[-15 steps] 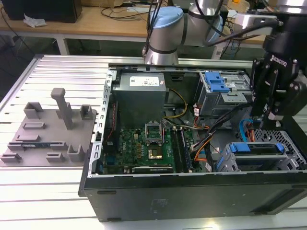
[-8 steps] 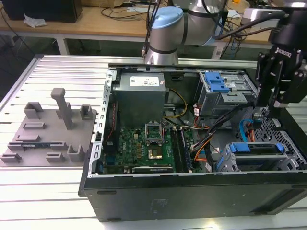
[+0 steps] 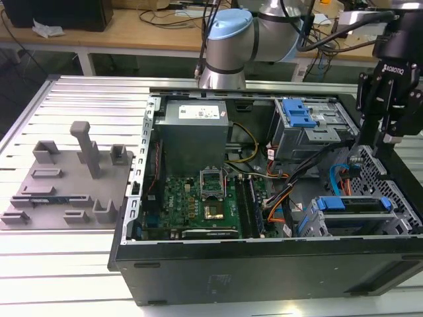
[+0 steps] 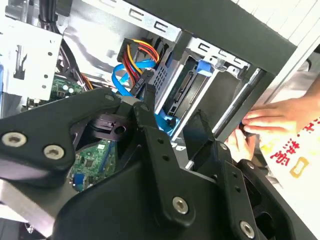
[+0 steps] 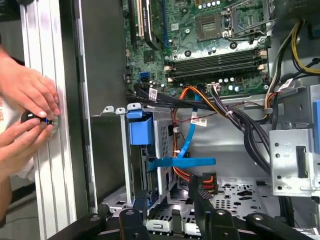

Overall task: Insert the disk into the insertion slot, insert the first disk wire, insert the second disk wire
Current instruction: 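Insert the first disk wire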

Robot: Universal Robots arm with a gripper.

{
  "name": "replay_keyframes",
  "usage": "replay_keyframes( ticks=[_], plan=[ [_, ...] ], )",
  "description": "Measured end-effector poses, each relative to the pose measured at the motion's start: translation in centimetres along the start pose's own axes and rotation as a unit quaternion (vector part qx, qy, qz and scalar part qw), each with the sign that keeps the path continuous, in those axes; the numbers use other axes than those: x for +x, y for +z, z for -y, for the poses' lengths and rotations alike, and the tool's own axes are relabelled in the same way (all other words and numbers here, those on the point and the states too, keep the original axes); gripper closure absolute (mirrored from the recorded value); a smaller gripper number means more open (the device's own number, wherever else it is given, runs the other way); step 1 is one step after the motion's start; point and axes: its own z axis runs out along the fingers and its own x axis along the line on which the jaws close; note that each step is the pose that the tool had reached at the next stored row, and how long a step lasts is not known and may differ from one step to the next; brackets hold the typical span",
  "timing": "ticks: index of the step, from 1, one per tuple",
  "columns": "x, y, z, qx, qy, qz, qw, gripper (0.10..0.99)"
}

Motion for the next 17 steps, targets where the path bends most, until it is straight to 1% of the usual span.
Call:
replay_keyframes(
  ticks=[2, 3, 4, 5, 6, 7, 9, 10, 14, 17],
  plan=[
    [-0.1, 0.31, -0.05, -0.0035, 0.012, -0.0017, 0.9999, 0.584],
    [-0.23, 0.44, -0.07, -0.0044, 0.015, -0.0031, 0.9999, 0.584],
    [-0.48, 0.46, -0.09, -0.0043, 0.015, -0.0051, 0.9999, 0.584],
    [-0.83, 0.43, -0.11, -0.0039, 0.015, -0.0085, 0.9998, 0.584],
    [-1.75, 0.2, -0.2, -0.0029, 0.016, -0.019, 0.9997, 0.584],
    [-2.32, 0.06, -0.25, -0.0021, 0.016, -0.0262, 0.9995, 0.584],
    [-3.09, -0.06, -0.32, -0.0009, 0.016, -0.0384, 0.9991, 0.584],
    [-3.17, 0.1, -0.33, -0.0007, 0.016, -0.0398, 0.9991, 0.584],
    [-3.43, 0.8, -0.34, 0.0009, 0.012, -0.0399, 0.9991, 0.584],
    [-3.58, 1.35, -0.35, 0.0058, 0.0, -0.0398, 0.9992, 0.584]
  ],
)
